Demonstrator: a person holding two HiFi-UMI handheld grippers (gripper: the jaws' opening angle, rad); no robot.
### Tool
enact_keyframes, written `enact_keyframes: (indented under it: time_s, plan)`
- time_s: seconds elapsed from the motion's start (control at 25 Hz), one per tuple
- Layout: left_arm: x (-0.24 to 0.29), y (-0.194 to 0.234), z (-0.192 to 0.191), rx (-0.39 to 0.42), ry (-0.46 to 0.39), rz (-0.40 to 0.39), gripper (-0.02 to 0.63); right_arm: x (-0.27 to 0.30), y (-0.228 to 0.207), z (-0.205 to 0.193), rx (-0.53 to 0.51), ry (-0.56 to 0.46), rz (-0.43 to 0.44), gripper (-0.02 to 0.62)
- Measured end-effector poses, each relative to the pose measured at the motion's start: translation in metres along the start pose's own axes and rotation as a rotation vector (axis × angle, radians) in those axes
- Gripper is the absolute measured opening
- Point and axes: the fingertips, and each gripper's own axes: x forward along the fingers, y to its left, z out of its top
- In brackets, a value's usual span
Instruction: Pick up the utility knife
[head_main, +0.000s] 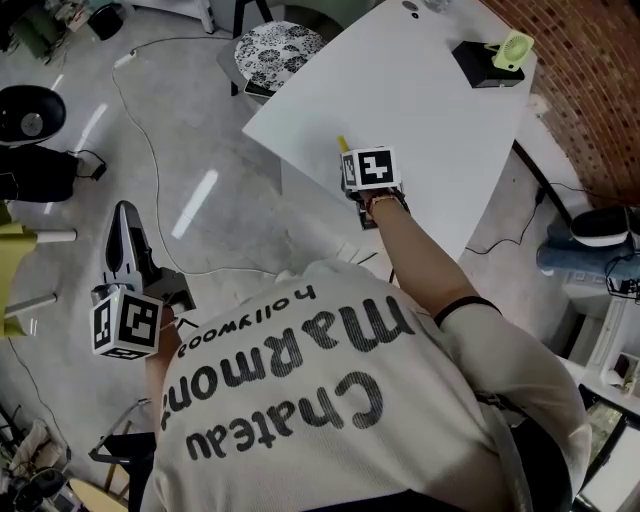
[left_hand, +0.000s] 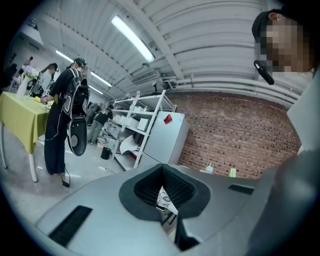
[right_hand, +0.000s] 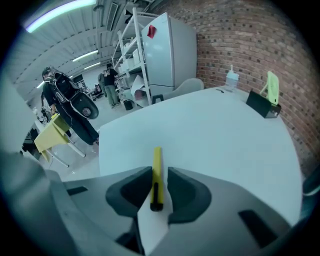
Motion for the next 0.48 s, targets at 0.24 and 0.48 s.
enact_keyframes:
  time_s: [0.24,0.48]
  plan:
    - [-0.017,-0.003,-0.009,-0.011,0.006,0.008,0.000,-0.002,-0.003,-0.002,-0.010,0.006,0.005,0.082]
    - [-0.041,-0.011,-0.030,-0.027,0.037,0.030,0.000,-0.002,-0.003,-0.005,-0.013,0.014,0.026,0.061]
